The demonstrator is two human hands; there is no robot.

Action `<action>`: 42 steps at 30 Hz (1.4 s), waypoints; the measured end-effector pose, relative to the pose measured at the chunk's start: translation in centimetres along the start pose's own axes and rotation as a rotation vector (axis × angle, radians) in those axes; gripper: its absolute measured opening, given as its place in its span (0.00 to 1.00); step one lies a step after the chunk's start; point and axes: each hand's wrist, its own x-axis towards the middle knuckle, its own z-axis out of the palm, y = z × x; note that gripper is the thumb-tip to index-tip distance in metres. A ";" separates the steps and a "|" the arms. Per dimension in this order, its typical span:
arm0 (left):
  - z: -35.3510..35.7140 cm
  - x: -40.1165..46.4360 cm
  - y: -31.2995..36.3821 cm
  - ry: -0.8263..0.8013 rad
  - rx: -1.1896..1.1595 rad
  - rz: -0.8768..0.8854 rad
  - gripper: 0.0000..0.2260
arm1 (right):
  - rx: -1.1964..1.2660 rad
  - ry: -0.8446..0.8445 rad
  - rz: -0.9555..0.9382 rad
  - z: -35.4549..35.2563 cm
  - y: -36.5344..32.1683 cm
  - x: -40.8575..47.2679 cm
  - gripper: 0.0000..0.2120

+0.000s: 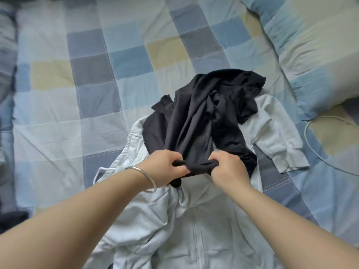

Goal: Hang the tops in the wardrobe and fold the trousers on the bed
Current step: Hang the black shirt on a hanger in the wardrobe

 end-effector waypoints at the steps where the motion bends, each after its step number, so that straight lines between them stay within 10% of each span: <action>1: -1.0 -1.2 0.2 0.003 0.026 -0.026 0.10 | 0.044 -0.043 -0.003 -0.9 -0.6 -0.9 0.14; 10: -12.5 -13.4 11.5 0.328 -0.482 -0.157 0.22 | -0.070 -0.133 -0.275 -19.2 -12.0 -8.3 0.15; 13: -16.0 -17.5 16.6 0.357 -0.425 -0.093 0.15 | -0.407 0.049 -0.305 -25.3 -15.2 -9.9 0.08; 17: -20.8 -24.4 23.3 0.415 -0.495 0.093 0.08 | -0.150 0.308 -0.110 -34.0 -18.3 -13.7 0.10; 23: -25.1 -31.4 25.6 0.720 0.349 0.165 0.08 | 0.358 0.497 0.012 -42.2 -21.2 -19.5 0.10; 27: -26.5 -34.9 23.5 0.941 0.382 0.030 0.14 | 0.235 0.648 -0.129 -45.4 -21.8 -24.0 0.08; 33: -26.2 -38.0 23.2 0.925 0.001 -0.114 0.15 | 0.027 0.763 0.004 -47.7 -19.7 -27.6 0.13; 38: -23.5 -38.7 30.2 0.618 -0.831 0.172 0.14 | 0.952 0.399 0.201 -46.6 -24.4 -27.5 0.19; 42: -20.8 -39.4 36.1 0.458 -0.405 0.469 0.30 | 1.173 0.217 0.008 -46.9 -31.1 -29.7 0.12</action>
